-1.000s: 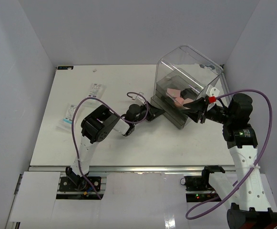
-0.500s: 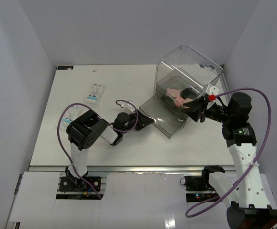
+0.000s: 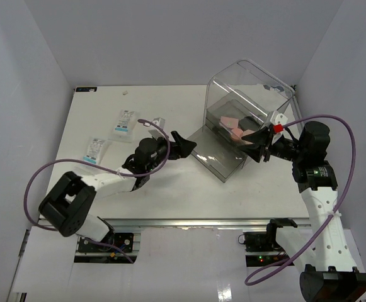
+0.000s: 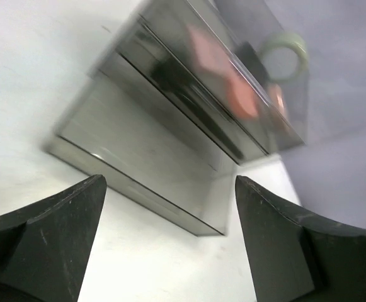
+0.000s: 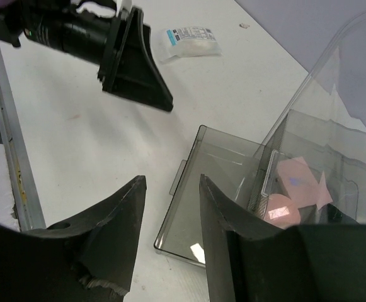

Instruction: Organize the makeup

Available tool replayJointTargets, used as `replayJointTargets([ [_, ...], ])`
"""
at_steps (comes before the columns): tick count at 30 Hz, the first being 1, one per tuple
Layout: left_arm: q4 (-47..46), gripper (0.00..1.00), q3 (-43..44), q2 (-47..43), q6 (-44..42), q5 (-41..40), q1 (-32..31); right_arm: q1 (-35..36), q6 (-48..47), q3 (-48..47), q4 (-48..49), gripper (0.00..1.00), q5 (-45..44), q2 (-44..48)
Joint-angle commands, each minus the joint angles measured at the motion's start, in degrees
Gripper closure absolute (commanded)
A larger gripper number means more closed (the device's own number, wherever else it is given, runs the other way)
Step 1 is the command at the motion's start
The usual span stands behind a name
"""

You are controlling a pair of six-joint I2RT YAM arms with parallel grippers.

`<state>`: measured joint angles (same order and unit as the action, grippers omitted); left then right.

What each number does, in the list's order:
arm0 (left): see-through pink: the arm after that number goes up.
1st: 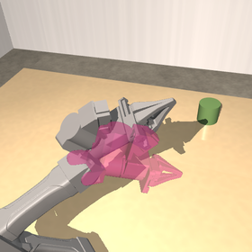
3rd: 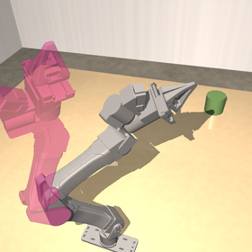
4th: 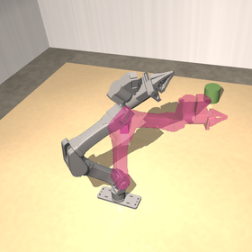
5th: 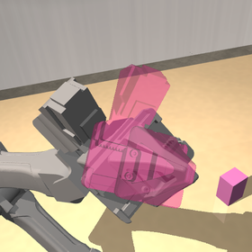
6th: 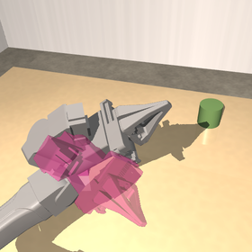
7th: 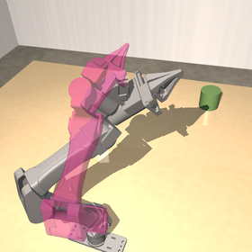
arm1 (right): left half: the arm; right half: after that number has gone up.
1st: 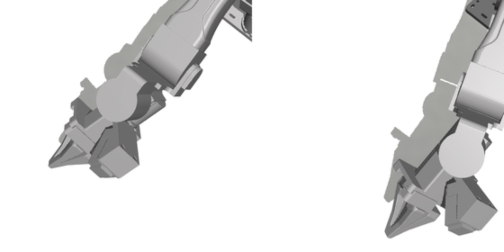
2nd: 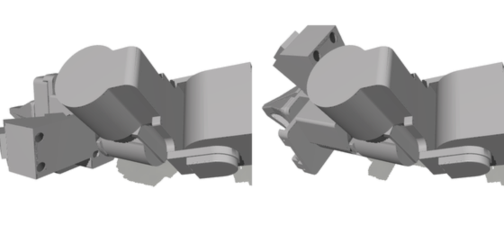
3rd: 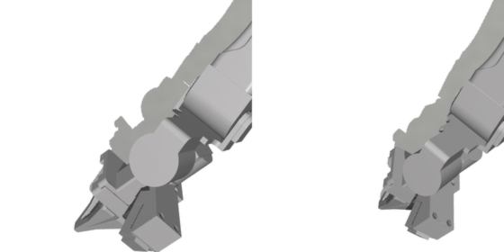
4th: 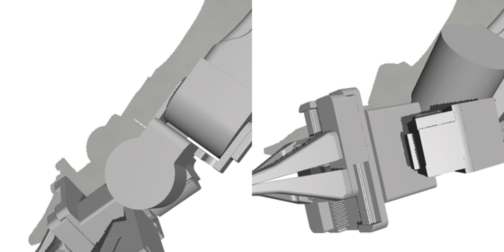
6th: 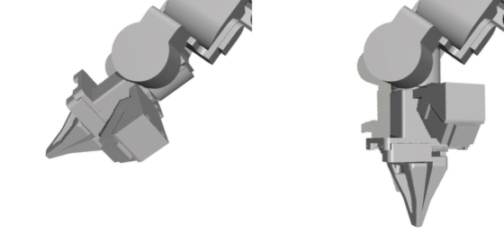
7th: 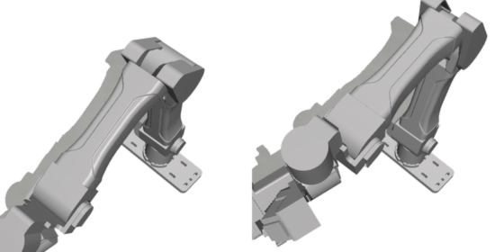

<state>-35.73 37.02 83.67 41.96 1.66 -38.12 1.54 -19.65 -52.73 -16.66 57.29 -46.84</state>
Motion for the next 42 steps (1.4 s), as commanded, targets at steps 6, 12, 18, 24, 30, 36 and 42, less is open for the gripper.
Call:
replayJointTargets([
  [6,32.7,0.07,16.91,3.7,-27.11,-10.88,19.22,-0.05,-0.8,-0.36,-0.31,0.52,2.56,-1.02],
  [12,34.52,0.17,29.33,16.73,-36.23,-15.88,23.58,-0.05,-0.66,-0.02,-0.22,0.52,2.82,-1.24],
  [18,36.01,0.23,39.08,26.34,-41.65,-20.3,24.93,-0.13,-0.87,0.33,-0.31,0.52,2.2,-1.06],
  [24,36.74,0.24,44.33,31.32,-46.61,-25.62,24.93,-0.13,-1.52,1.17,-0.29,0.52,1.67,-1.04],
  [30,36.3,0.29,45.72,33.26,-49.98,-26.14,24.98,-0.18,-1.7,1.53,-0.31,0.52,1.46,-1.54],
  [36,37.9,0.42,47.07,36.87,-50.48,-25.86,25.2,-0.15,-1.7,1.56,-0.31,0.52,1.17,-1.5],
  [42,39.51,0.45,48.93,39.94,-50.66,-27.39,25.36,-0.22,-1.54,1.58,-0.38,0.52,0.74,-0.74],
])
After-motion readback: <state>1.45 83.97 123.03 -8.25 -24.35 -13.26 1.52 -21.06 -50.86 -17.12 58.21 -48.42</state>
